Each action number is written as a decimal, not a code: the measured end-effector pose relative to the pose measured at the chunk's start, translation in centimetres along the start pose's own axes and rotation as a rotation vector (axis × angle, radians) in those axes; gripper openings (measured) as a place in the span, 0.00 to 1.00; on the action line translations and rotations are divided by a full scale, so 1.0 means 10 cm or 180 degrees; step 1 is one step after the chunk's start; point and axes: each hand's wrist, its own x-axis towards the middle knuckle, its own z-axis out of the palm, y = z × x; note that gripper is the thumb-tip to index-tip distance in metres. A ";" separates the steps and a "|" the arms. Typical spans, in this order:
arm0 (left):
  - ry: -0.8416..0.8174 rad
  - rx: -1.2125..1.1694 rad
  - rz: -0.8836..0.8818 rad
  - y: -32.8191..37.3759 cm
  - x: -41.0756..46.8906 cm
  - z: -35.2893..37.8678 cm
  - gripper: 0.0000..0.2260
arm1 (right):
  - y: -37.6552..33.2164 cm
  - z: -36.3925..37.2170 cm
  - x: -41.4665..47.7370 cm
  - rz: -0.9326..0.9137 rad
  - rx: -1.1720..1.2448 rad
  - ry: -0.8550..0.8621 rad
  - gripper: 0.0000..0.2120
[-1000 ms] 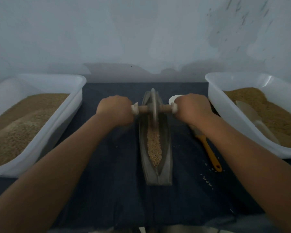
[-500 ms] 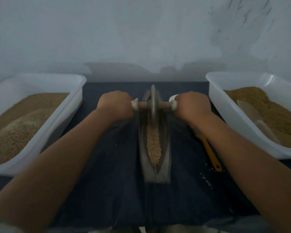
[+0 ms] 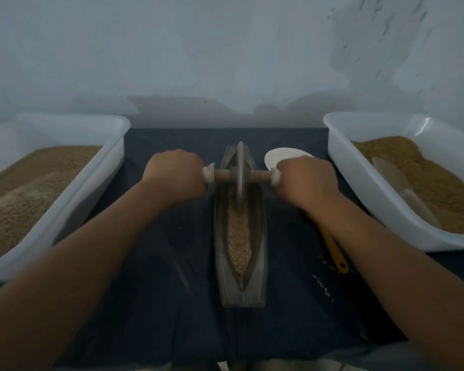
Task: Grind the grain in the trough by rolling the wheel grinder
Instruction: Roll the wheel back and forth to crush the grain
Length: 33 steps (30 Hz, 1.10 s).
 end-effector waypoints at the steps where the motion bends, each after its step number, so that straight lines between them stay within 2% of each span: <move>1: 0.0023 0.0004 -0.0039 0.02 0.07 -0.02 0.15 | -0.02 -0.02 0.09 0.0048 -0.0007 -0.0035 0.13; 5: -0.0012 -0.0057 0.0130 -0.03 -0.29 0.06 0.14 | 0.03 -0.07 -0.23 -0.0231 -0.0032 -0.0168 0.13; 8: 0.0615 0.0062 0.0640 -0.04 -0.84 0.12 0.15 | 0.06 -0.17 -0.75 -0.0703 0.0002 0.0154 0.14; 10: 0.0867 0.0140 0.0704 -0.04 -0.92 0.10 0.16 | 0.11 -0.15 -0.82 -0.0732 -0.0051 0.0162 0.14; 13: 0.0317 0.0039 0.0289 -0.03 -0.58 0.14 0.14 | 0.11 0.00 -0.47 -0.0481 -0.0199 -0.0013 0.15; 16: -0.0010 -0.0182 -0.0175 0.00 -0.05 0.06 0.13 | 0.02 0.03 0.07 -0.0095 -0.0165 0.0210 0.17; 18: -0.0015 -0.0219 -0.0235 0.04 0.03 0.01 0.12 | 0.00 -0.03 0.18 -0.0019 -0.0192 0.0106 0.16; 21: -0.0003 -0.0157 -0.0040 0.01 -0.36 0.08 0.13 | 0.03 -0.10 -0.18 -0.0197 -0.0103 -0.0096 0.13; 24: 0.0545 0.0130 0.0505 -0.03 -1.00 0.16 0.17 | 0.04 -0.19 -0.81 -0.0667 0.0110 0.0108 0.12; 26: 0.0745 0.0267 0.0630 -0.05 -1.13 0.14 0.21 | 0.08 -0.22 -0.97 -0.0836 0.0252 0.0184 0.11; 30: 0.0303 0.0132 0.0204 0.02 -0.65 0.10 0.14 | 0.08 -0.06 -0.52 -0.0440 -0.0107 0.0158 0.16; 33: 0.0188 0.0032 -0.0047 0.09 -0.08 -0.05 0.12 | 0.04 0.07 -0.05 -0.0014 -0.0066 0.0067 0.12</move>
